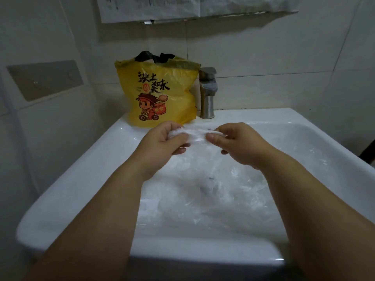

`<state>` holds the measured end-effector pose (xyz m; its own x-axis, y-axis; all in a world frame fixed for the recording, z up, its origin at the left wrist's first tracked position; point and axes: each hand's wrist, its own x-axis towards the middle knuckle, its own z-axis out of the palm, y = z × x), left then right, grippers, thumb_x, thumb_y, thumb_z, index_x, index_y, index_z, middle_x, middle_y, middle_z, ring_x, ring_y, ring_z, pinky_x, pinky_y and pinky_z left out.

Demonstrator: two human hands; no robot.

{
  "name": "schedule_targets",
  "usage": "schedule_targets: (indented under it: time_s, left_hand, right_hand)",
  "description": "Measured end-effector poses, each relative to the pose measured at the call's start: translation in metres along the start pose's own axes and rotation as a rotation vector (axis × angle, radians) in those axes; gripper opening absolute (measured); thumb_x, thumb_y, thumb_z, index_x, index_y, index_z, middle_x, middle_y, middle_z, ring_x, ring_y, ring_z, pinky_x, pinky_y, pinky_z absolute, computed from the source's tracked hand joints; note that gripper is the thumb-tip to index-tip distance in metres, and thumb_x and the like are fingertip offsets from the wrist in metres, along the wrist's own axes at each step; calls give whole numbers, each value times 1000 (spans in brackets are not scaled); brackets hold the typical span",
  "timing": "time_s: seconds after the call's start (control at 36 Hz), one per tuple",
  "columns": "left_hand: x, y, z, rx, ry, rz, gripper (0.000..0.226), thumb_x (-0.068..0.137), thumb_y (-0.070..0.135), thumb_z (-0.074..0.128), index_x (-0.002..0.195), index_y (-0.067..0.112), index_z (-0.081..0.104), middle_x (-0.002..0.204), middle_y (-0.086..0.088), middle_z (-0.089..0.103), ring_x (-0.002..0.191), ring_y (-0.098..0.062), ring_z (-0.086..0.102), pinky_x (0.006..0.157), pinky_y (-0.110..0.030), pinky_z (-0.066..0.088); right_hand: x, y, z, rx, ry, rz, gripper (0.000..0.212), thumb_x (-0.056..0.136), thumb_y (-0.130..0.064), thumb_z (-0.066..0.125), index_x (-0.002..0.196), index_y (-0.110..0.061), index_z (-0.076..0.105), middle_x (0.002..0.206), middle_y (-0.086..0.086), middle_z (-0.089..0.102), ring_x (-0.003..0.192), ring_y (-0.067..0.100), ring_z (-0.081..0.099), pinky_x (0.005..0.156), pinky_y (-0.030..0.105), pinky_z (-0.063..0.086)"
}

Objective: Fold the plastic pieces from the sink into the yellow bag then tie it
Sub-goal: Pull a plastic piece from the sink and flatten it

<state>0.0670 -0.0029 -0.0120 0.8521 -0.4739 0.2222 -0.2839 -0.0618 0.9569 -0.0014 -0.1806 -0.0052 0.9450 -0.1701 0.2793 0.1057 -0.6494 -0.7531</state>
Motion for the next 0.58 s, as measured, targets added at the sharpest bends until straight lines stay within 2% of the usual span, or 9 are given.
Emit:
schedule_targets:
  time_s: [0.08,0.17,0.28,0.36,0.44,0.5,0.53,0.58]
  left_hand:
    - [0,4,-1,-189,57,-27,8,90,6,63,93,13,60,76,2,66,67,-4,65,64,-15,54]
    - [1,5,-4,-247,130,-24,6,85,9,67,88,11,63,64,6,66,62,-2,62,60,-14,52]
    - [2,6,-1,-335,200,-40,6,83,12,70,87,13,65,60,9,64,59,-1,58,59,-12,50]
    - [5,7,2,-467,267,-34,13,79,20,71,89,14,64,68,7,62,64,-3,55,60,-13,50]
    - [7,7,5,-644,161,-37,51,66,44,70,106,14,60,98,-2,68,95,-15,64,83,-25,54]
    - [5,6,12,-608,1,-127,76,59,61,74,116,13,58,114,-10,68,107,-24,65,92,-36,55]
    - [2,5,17,-516,-85,-170,79,60,65,75,117,11,59,113,-13,68,104,-24,65,92,-38,54]
    - [-2,4,28,-316,-200,-212,65,73,63,62,111,10,61,101,-13,67,96,-20,65,90,-37,54]
  right_hand:
    - [-1,-3,0,197,-43,42,16,92,-32,60,87,-19,67,74,-3,64,67,12,59,63,24,53]
    - [-2,-4,-1,309,-85,67,15,92,-28,60,89,-15,69,71,-1,67,63,9,60,61,22,53]
    - [-4,-7,-1,471,-165,107,17,93,-21,58,90,-9,69,68,0,66,58,6,59,59,20,50]
    - [-4,-11,4,596,-191,141,20,96,-18,53,94,-2,65,67,2,62,57,8,54,56,19,50]
    - [-5,-16,13,686,-182,156,20,98,-16,51,93,0,62,65,2,60,56,10,49,55,19,49]
    - [-6,-20,18,739,-178,154,21,98,-14,49,88,0,61,65,5,58,55,11,48,53,19,47]
    - [-6,-22,21,754,-182,146,23,98,-14,48,85,2,59,66,8,57,56,14,48,52,20,47]
    - [-7,-24,27,747,-178,129,29,99,-13,47,87,11,58,73,20,58,63,25,53,56,24,49]
